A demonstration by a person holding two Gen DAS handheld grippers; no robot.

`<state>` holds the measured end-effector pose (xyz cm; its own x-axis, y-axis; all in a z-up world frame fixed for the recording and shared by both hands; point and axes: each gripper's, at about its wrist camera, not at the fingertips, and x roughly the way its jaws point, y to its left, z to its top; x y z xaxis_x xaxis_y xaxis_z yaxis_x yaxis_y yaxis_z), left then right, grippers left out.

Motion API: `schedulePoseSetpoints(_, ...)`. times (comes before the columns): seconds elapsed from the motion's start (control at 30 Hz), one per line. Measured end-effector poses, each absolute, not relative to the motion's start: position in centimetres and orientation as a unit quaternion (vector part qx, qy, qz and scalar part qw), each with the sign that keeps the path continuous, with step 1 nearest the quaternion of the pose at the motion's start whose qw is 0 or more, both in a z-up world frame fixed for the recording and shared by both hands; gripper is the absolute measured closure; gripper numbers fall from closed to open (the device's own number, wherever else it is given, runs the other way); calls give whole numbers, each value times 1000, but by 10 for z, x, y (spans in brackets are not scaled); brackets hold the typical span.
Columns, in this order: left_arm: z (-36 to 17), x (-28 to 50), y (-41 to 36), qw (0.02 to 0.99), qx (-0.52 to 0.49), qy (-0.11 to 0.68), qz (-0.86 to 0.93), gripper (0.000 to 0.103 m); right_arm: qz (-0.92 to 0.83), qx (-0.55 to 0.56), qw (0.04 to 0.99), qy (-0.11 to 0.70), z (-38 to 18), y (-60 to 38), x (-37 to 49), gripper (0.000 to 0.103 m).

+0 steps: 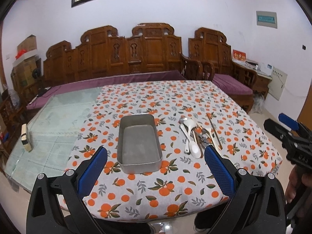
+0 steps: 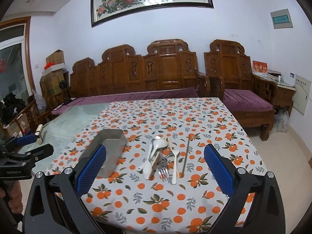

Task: Organize utensils
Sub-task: 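Close the left tool on the white spoon while the right tool nears the fork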

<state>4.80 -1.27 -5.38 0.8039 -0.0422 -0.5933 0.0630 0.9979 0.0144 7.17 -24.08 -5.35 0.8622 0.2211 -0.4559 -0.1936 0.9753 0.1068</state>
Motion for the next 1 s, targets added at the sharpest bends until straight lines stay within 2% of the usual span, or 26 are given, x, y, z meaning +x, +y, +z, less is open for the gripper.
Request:
schedulePoseSetpoints(0.63, -92, 123, -29, 934, 36, 349, -67, 7, 102, 12, 952, 290, -115, -271, 197, 3)
schedulePoseSetpoints(0.8, -106, 143, -42, 929, 46, 359, -75, 7, 116, 8, 935, 335, -151, -271, 233, 16)
schedulePoseSetpoints(0.9, -115, 152, -54, 926, 58, 364, -85, 7, 124, 18, 923, 364, -180, -273, 239, 20)
schedulePoseSetpoints(1.0, -125, 162, -64, 920, 60, 374, -100, 12, 125, 21, 914, 386, -198, -275, 246, 22)
